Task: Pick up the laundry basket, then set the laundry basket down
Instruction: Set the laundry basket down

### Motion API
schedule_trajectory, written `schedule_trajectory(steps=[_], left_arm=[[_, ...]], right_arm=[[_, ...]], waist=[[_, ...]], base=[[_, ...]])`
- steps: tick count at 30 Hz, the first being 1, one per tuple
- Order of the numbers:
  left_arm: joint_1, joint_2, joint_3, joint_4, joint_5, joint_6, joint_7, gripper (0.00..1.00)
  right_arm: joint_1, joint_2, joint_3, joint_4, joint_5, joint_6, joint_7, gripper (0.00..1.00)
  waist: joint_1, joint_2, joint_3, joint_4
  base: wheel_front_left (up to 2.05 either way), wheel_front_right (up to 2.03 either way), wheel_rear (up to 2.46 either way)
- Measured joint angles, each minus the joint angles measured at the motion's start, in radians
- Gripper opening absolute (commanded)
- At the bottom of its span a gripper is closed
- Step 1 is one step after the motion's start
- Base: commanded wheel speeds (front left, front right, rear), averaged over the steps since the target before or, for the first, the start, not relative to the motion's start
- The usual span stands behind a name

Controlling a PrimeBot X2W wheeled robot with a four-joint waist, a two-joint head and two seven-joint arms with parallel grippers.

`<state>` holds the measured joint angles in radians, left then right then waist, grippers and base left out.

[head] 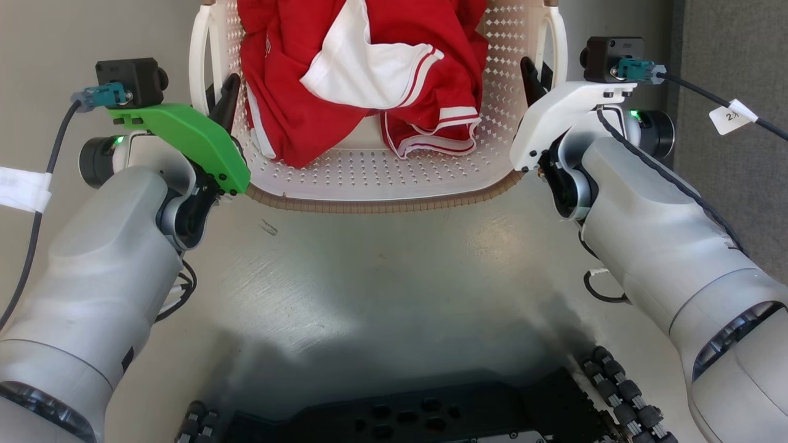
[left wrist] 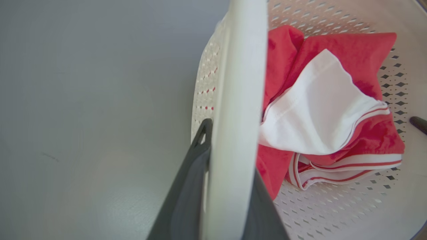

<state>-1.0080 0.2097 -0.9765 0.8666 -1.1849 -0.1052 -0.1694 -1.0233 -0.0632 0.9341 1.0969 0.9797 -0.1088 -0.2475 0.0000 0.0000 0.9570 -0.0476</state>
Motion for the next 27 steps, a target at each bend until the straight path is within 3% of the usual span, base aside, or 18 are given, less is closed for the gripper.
schedule_trajectory(steps=[17, 18, 19, 20, 27], left_arm=[[-0.002, 0.010, -0.027, -0.009, -0.035, 0.002, -0.012, 0.00], [-0.002, 0.011, -0.029, -0.010, -0.036, 0.002, -0.012, 0.26], [-0.003, 0.012, -0.029, -0.010, -0.037, 0.002, -0.012, 0.54], [-0.003, 0.013, -0.030, -0.011, -0.041, 0.001, -0.012, 1.00], [-0.006, 0.004, -0.044, -0.036, -0.047, -0.019, -0.017, 1.00]], right_arm=[[-0.005, 0.002, -0.018, -0.001, -0.015, -0.007, -0.002, 0.00], [-0.008, 0.002, -0.020, -0.001, -0.018, -0.007, -0.002, 0.15], [-0.012, 0.002, -0.022, -0.002, -0.022, -0.007, -0.002, 0.49], [-0.015, 0.002, -0.024, -0.003, -0.023, -0.007, -0.002, 1.00], [-0.039, 0.001, -0.047, -0.007, -0.057, -0.015, -0.003, 1.00]], waist=[[0.0000, 0.0000, 0.019, -0.002], [0.0000, 0.0000, 0.020, -0.002], [0.0000, 0.0000, 0.020, -0.003], [0.0000, 0.0000, 0.021, -0.003], [0.0000, 0.0000, 0.021, -0.005]], base=[[0.00, 0.00, 0.00], [0.00, 0.00, 0.00], [0.00, 0.00, 0.00], [0.00, 0.00, 0.00], [0.00, 0.00, 0.00]])
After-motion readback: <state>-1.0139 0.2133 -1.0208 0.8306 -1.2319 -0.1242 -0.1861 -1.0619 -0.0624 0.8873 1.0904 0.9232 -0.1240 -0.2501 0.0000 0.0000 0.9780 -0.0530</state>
